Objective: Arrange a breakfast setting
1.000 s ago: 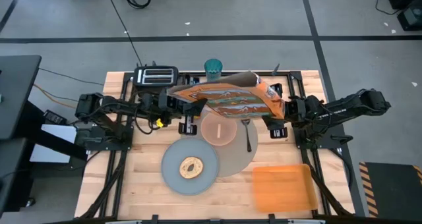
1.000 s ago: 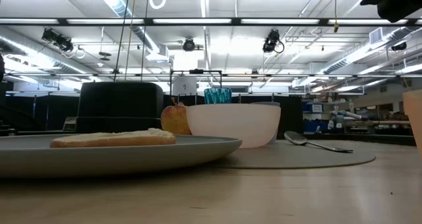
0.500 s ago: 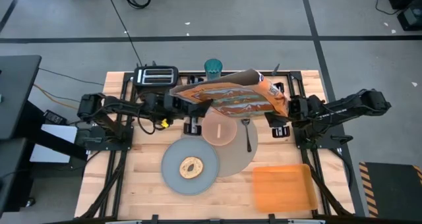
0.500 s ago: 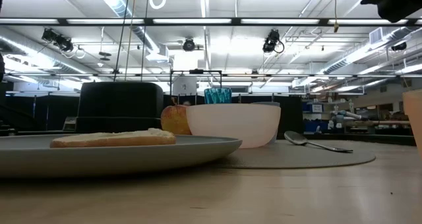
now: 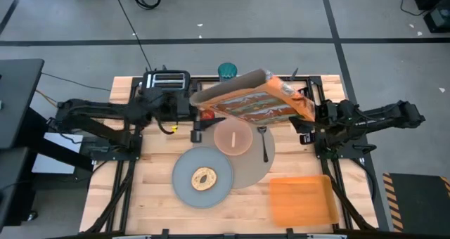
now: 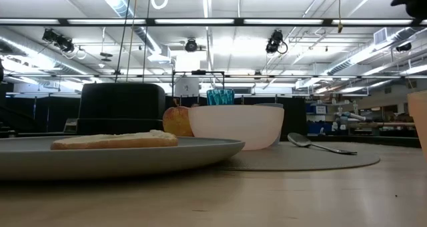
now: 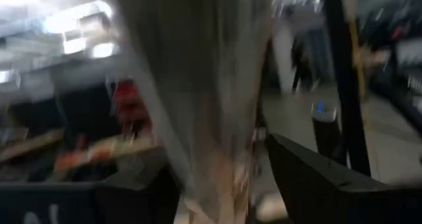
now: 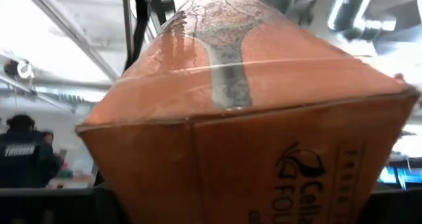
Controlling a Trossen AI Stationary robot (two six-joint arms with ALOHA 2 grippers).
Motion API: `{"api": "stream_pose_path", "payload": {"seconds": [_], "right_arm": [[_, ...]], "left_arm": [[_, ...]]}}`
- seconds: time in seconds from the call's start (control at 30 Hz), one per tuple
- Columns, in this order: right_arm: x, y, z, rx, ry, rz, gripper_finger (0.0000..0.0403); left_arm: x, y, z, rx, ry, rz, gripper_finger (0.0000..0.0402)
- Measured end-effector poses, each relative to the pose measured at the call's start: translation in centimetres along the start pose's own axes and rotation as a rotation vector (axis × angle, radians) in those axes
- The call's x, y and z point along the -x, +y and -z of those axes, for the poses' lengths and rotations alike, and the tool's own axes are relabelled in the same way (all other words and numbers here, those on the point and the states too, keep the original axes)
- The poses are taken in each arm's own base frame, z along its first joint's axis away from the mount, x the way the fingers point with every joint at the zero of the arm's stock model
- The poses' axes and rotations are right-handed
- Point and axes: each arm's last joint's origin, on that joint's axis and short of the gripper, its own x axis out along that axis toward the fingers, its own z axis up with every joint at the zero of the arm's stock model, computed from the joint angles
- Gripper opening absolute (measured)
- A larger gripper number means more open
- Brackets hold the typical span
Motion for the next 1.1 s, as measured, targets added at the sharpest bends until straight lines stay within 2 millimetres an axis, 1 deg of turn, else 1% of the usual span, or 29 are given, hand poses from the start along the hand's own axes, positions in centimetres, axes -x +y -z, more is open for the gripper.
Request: {"api": "stream_pose_path", "payload": {"seconds": [0.1, 0.23, 0.33, 0.47, 0.6, 0.73, 0.83, 0.93, 1.1], "right_arm": [[0.7, 0.0, -0.2, -0.003, 0.097, 0.0, 0.022], [1.8, -0.1, -0.9, -0.009, 0.17, 0.01, 0.0222], [2.7, -0.2, -1.6, -0.011, 0.21, 0.005, 0.0221], [4.2, -0.2, -2.1, -0.025, 0.279, 0.005, 0.0219], [5.8, -0.1, -2.4, -0.06, 0.364, 0.008, 0.0221], [7.5, -0.1, -2.6, -0.096, 0.449, 0.019, 0.0218], [8.6, -0.1, -3.1, -0.131, 0.531, 0.03, 0.0218], [9.4, -0.3, -4.1, -0.148, 0.607, 0.057, 0.022], [9.8, -0.4, -5.1, -0.157, 0.745, 0.067, 0.0216]], "left_arm": [[2.1, 0.1, -0.7, 0.027, 0.16, -0.036, 0.0228], [5.1, 0.1, -0.9, 0.097, 0.383, -0.095, 0.0226], [7.4, 0.0, -1.2, 0.152, 0.499, -0.162, 0.0223], [9.3, -0.4, -1.0, 0.192, 0.628, -0.25, 0.0222], [10.1, -1.2, -0.2, 0.241, 0.719, -0.253, 0.0222], [10.1, -2.4, 1.9, 0.245, 0.763, -0.23, 0.0222], [10.2, -3.0, 3.6, 0.25, 0.754, -0.225, 0.0222], [10.4, -3.5, 5.5, 0.245, 0.767, -0.224, 0.0222], [10.8, -4.1, 7.9, 0.254, 0.753, -0.23, 0.0221]]}}
